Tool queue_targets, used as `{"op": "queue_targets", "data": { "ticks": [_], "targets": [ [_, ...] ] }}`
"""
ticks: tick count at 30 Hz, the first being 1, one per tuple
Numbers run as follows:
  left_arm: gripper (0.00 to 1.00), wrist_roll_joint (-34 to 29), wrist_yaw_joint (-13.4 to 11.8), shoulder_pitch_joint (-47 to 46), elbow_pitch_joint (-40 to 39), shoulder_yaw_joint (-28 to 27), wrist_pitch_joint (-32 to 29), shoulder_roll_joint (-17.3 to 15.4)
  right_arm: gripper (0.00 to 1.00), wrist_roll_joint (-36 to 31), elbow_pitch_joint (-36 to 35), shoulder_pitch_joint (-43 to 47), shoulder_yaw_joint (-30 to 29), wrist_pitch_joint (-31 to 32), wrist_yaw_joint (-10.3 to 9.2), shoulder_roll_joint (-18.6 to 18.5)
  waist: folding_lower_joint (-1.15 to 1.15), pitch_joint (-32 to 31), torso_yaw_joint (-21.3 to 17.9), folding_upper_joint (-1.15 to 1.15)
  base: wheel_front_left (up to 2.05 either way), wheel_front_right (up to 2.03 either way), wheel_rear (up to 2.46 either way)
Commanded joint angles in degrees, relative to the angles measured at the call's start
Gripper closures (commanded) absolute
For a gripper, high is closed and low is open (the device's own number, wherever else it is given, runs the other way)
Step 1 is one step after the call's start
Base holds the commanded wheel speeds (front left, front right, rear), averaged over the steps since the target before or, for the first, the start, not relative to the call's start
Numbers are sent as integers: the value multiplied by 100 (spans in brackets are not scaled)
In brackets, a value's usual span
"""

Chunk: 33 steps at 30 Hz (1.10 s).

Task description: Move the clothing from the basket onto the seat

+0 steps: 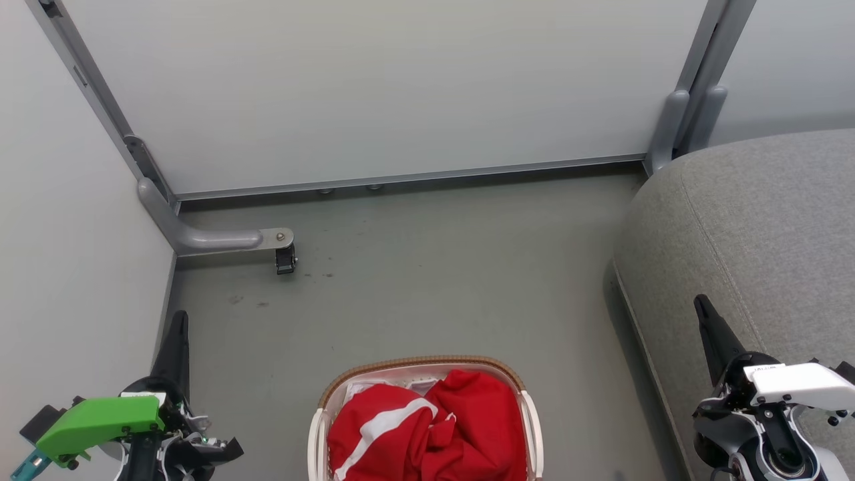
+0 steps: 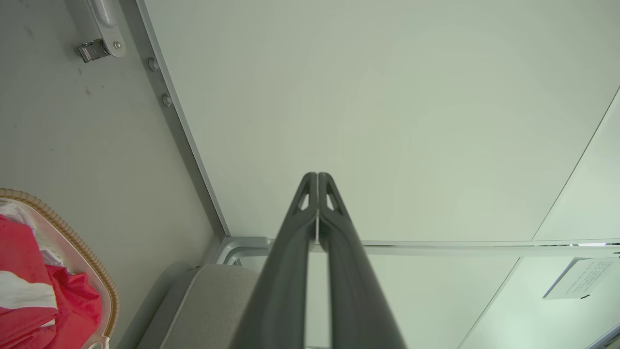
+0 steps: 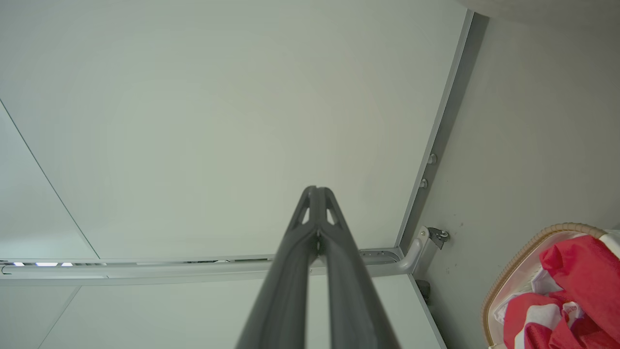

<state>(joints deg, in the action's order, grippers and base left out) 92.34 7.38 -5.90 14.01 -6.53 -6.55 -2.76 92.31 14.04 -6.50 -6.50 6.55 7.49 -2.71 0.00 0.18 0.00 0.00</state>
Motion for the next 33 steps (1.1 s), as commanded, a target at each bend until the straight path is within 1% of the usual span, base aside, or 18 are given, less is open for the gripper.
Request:
{"op": "queue_targets", "data": {
  "ticks": [1,11,12,16,24,30,33],
  "targets": [
    [100,16,29,-67,-7,-11,-12,-23,100,21,-14,64,-11,13,0,-35,0,0,0,0,0,0,0],
    [100,16,29,-67,-7,-11,-12,-23,100,21,-14,64,-11,13,0,-35,0,0,0,0,0,0,0],
    [0,-1,0,6,14,3,1,2,0,-1,20,2,1,-1,0,4,0,0,0,0,0,0,0],
    [0,-1,-10,155,214,27,7,31,0,-2,211,101,21,-2,-1,68,0,0,0,0,0,0,0],
    [0,-89,-7,206,119,288,241,25,0,-177,226,129,133,-238,-1,57,0,2,2,0,0,0,0],
    [0,-253,-5,245,50,439,402,21,0,-518,276,129,99,-400,-1,48,0,6,1,0,0,0,0],
    [0,-434,-4,253,18,476,482,19,0,-757,289,112,50,-480,-1,44,0,10,1,0,0,0,0]
  ]
}}
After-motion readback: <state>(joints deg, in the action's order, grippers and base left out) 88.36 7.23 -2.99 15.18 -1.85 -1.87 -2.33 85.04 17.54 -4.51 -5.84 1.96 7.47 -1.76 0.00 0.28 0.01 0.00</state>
